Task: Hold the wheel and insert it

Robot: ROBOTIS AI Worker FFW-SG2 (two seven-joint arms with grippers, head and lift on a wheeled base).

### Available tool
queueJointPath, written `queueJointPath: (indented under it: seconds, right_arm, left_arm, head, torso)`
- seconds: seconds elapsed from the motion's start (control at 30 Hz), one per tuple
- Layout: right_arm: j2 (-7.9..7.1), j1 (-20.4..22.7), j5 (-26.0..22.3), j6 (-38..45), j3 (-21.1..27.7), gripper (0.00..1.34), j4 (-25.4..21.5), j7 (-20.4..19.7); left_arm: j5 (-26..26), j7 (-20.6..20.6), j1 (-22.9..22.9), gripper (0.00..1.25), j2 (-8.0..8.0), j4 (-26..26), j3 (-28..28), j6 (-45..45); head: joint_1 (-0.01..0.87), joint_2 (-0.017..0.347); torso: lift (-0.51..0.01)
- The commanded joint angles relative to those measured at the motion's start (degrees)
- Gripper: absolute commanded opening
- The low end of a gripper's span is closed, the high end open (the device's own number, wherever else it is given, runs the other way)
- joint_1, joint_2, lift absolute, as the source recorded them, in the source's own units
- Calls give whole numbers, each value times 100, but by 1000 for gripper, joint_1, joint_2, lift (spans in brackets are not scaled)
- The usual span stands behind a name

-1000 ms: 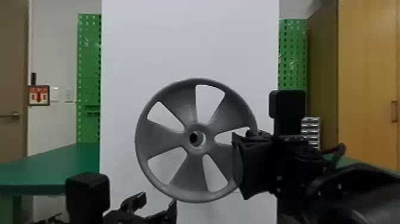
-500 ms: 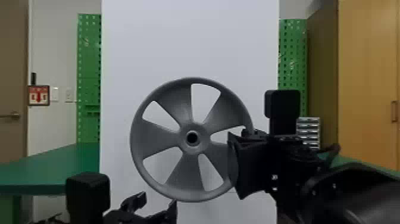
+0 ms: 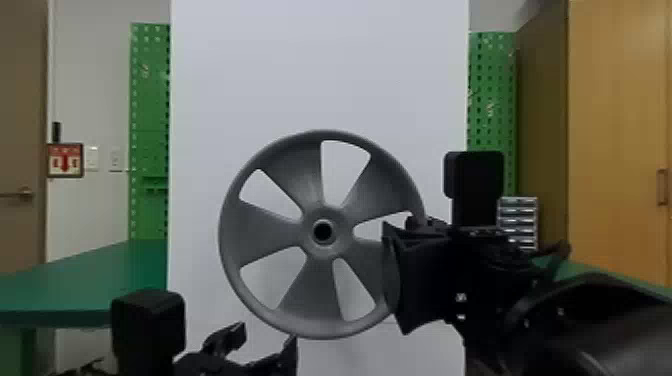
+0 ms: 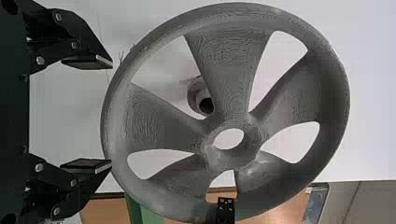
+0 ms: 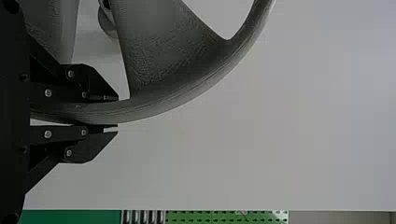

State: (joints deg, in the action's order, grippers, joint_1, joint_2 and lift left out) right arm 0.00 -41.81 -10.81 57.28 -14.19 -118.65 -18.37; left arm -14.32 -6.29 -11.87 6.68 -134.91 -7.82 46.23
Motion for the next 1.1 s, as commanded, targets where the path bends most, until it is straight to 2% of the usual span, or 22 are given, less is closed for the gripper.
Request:
queueJointPath:
  seconds: [0.0, 1.07]
  right_arm:
    - [5, 6, 0, -6, -5, 193, -9, 0]
    - [5, -11, 9, -15, -13, 193, 0, 0]
  left_arm:
    - [0, -4, 0, 753, 0, 0, 0, 0]
    - [9, -4, 0, 753, 0, 0, -9, 0]
  head:
    - [0, 31]
    - [0, 32]
  torso:
    - [-487]
    - [-487]
